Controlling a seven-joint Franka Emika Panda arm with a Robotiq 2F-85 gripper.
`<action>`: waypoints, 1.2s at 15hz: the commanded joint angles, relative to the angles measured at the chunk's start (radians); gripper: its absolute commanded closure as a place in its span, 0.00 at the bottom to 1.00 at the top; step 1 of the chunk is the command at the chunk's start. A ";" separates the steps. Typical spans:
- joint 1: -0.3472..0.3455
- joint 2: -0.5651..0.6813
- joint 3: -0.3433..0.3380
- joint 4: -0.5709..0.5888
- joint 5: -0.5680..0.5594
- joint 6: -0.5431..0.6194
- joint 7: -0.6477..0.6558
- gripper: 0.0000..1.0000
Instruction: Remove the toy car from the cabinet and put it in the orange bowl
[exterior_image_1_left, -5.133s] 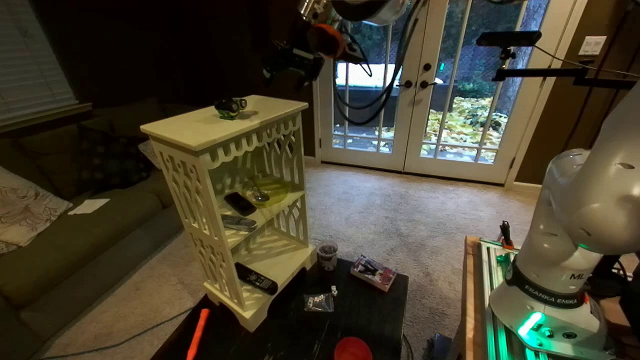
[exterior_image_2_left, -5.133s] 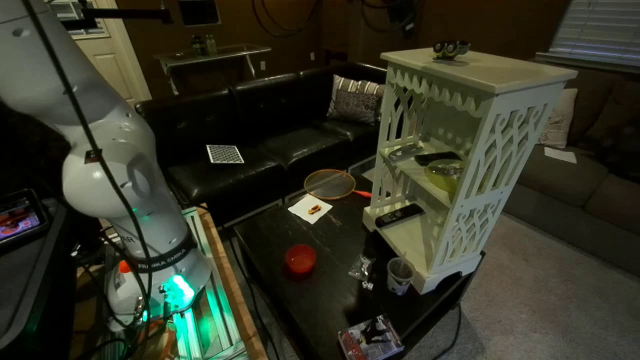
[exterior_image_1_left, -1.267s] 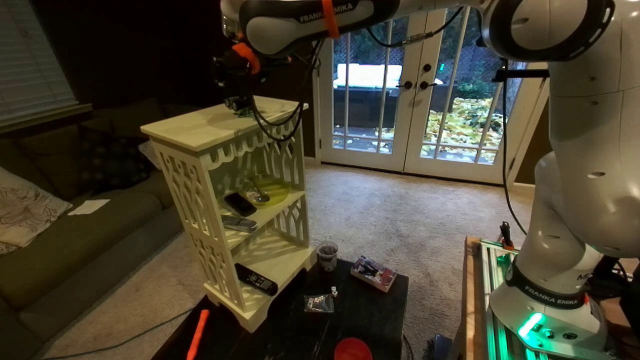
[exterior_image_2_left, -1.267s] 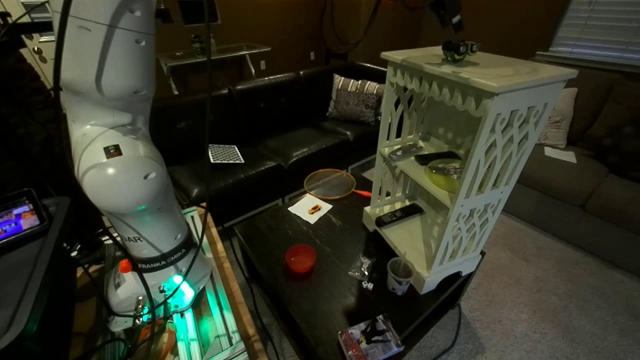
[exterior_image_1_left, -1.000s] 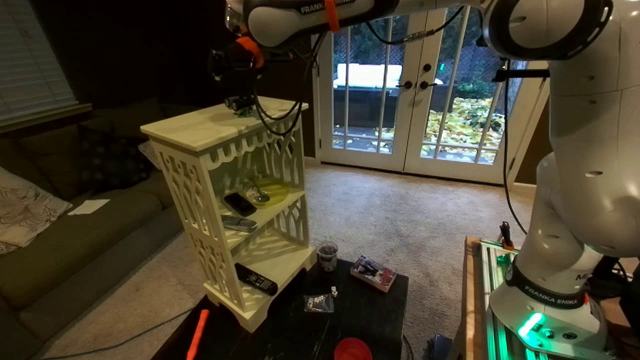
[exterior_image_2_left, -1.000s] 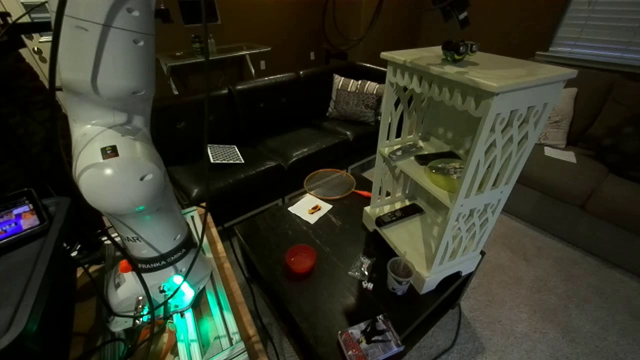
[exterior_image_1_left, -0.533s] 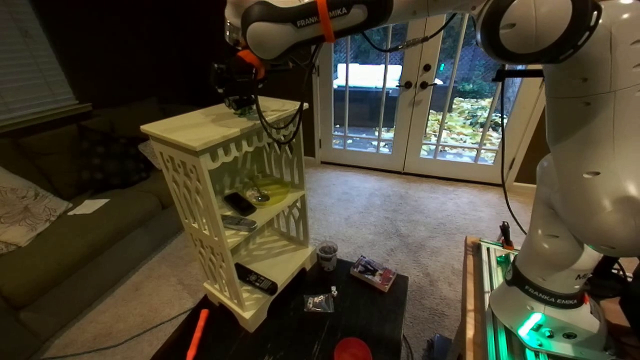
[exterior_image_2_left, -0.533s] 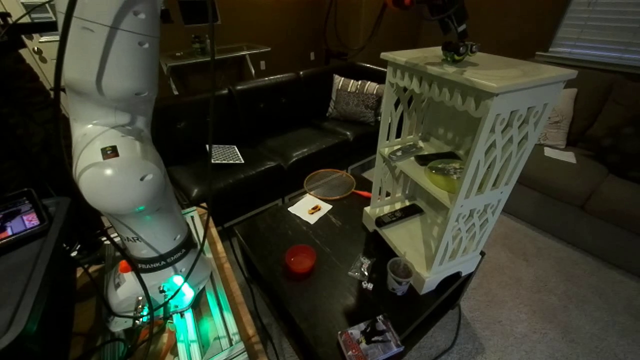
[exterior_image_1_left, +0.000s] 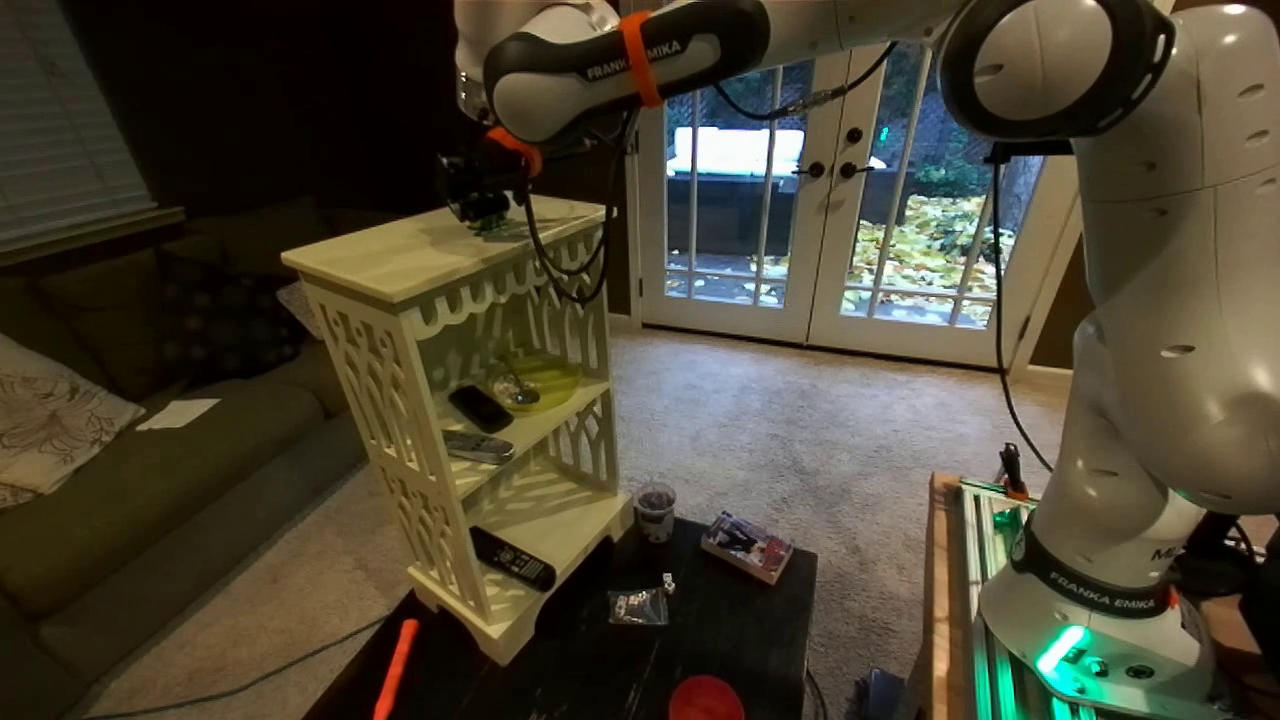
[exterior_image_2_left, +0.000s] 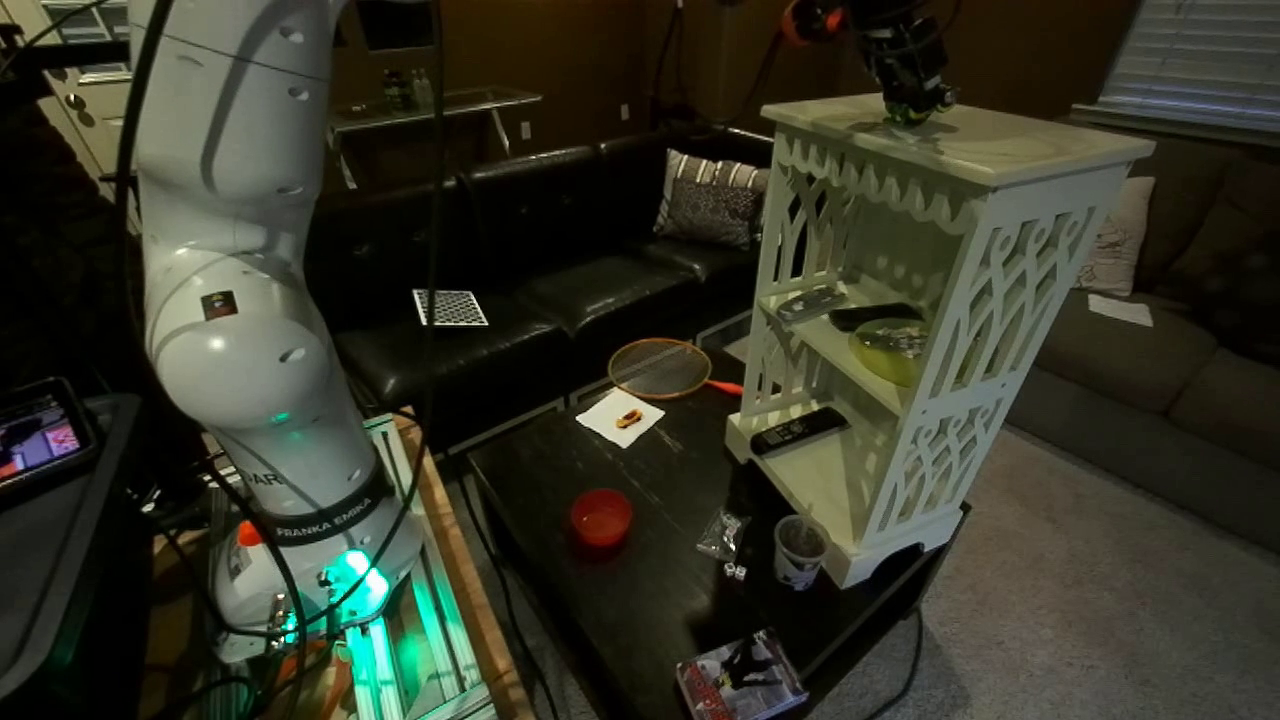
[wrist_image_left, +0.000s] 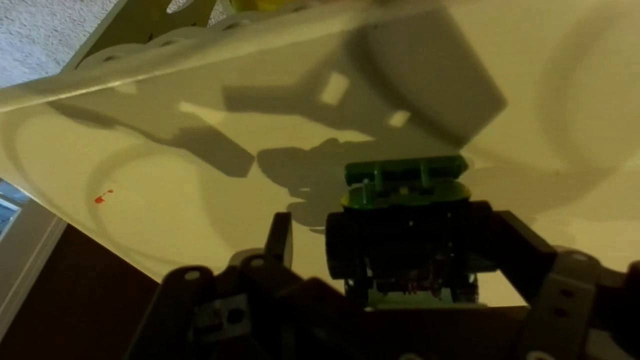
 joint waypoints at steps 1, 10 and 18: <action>-0.023 0.016 0.018 0.019 0.071 0.025 -0.095 0.26; -0.020 -0.002 0.008 0.010 0.103 0.087 -0.117 0.53; -0.050 -0.162 0.038 -0.056 0.272 0.035 -0.178 0.53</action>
